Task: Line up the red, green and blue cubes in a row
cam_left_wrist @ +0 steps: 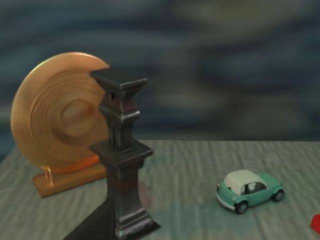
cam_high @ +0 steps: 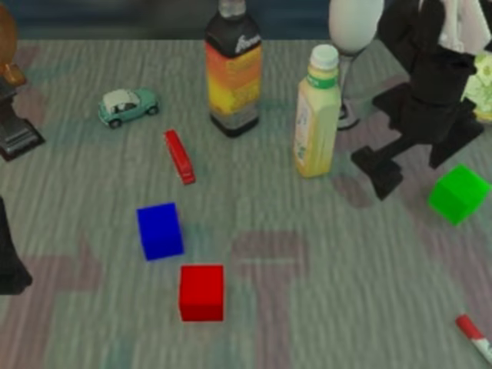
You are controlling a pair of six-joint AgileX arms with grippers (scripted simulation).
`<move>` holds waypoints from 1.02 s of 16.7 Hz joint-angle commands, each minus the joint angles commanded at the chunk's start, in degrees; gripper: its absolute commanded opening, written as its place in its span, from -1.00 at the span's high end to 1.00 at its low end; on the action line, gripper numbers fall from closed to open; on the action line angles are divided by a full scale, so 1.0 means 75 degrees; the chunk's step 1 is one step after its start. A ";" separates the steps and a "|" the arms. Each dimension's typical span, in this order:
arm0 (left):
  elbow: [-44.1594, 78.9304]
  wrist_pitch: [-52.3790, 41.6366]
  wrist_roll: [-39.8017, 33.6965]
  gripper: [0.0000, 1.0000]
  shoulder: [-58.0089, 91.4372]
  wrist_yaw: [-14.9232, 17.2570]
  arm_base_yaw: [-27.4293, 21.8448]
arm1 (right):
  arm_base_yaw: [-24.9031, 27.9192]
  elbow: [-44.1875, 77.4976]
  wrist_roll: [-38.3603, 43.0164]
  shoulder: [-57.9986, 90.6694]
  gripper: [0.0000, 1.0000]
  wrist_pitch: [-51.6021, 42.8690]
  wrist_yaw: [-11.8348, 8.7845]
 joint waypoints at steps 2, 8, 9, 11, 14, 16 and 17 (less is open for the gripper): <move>0.0000 0.0000 0.0000 -1.00 0.0000 0.0000 0.0000 | -0.0629 -0.0345 -0.1038 -0.0242 -1.00 0.0187 -0.0015; 0.0000 0.0000 0.0000 -1.00 0.0000 0.0000 0.0000 | -0.1460 -0.0774 -0.2223 -0.0665 -1.00 0.0516 -0.0050; 0.0000 0.0000 0.0000 -1.00 0.0000 0.0000 0.0000 | -0.1460 -0.0774 -0.2223 -0.0665 -1.00 0.0516 -0.0050; 0.0000 0.0000 0.0000 -1.00 0.0000 0.0000 0.0000 | -0.1430 -0.0755 -0.2212 -0.0635 -1.00 0.0501 -0.0043; 0.0000 0.0000 0.0000 -1.00 0.0000 0.0000 0.0000 | -0.1439 -0.0926 -0.2203 -0.0520 -1.00 0.0801 -0.0046; 0.0000 0.0000 0.0000 -1.00 0.0000 0.0000 0.0000 | -0.1445 -0.1215 -0.2199 -0.0317 -1.00 0.1305 -0.0047; 0.0000 0.0000 0.0000 -1.00 0.0000 0.0000 0.0000 | -0.1445 -0.1387 -0.2199 -0.0193 -1.00 0.1608 -0.0046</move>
